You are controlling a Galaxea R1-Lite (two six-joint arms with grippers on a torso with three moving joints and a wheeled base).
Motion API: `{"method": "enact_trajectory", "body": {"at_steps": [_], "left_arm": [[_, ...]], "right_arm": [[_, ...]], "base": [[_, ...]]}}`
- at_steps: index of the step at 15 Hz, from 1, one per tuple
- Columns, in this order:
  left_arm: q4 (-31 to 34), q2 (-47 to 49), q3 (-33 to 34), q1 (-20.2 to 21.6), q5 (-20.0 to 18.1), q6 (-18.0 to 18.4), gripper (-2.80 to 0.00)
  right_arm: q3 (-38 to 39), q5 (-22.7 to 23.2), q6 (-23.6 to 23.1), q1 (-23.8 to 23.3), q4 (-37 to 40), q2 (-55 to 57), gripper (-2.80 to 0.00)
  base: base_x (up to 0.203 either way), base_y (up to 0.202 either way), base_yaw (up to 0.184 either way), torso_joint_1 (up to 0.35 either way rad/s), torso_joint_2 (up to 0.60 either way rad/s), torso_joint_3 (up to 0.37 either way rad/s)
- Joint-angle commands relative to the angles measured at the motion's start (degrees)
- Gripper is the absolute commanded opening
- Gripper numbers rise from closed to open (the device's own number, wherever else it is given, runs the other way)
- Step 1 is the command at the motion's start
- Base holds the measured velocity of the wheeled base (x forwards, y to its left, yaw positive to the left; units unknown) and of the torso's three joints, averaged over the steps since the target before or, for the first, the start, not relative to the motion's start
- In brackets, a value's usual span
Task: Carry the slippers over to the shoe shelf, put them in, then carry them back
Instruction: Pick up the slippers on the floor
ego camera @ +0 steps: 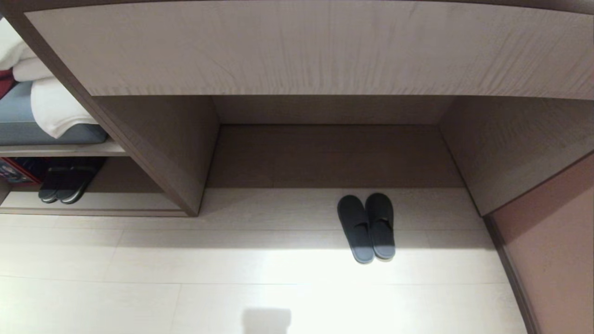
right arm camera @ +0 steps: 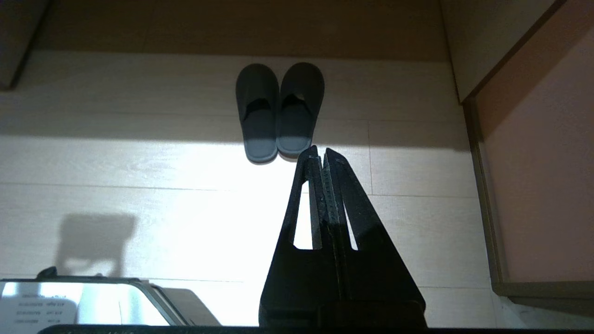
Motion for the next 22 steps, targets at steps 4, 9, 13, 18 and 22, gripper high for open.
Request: {"method": "enact_trajectory", "body": {"at_steps": [4,9,13,18,22], "left_arm": [[0.1,0.0,0.0,0.0,0.1,0.0,-2.80],[0.1,0.0,0.0,0.0,0.0,0.0,-2.80],[0.1,0.0,0.0,0.0,0.0,0.0,-2.80],[0.0,0.0,0.0,0.0,0.0,0.0,-2.80],[0.1,0.0,0.0,0.0,0.0,0.0,-2.80]], "right_arm": [[0.0,0.0,0.0,0.0,0.0,0.0,-2.80],[0.0,0.0,0.0,0.0,0.0,0.0,-2.80],[0.0,0.0,-0.1,0.0,0.0,0.0,-2.80],[0.0,0.1,-0.1,0.0,0.0,0.0,-2.80],[0.0,0.0,-0.1,0.0,0.0,0.0,-2.80]], "base": [[0.000,0.000,0.000,0.001,0.00,-0.194],[0.000,0.000,0.000,0.004,0.00,-0.196],[0.000,0.000,0.000,0.004,0.00,-0.198],[0.000,0.000,0.000,0.003,0.00,-0.201],[0.000,0.000,0.000,0.004,0.00,-0.197]]}}
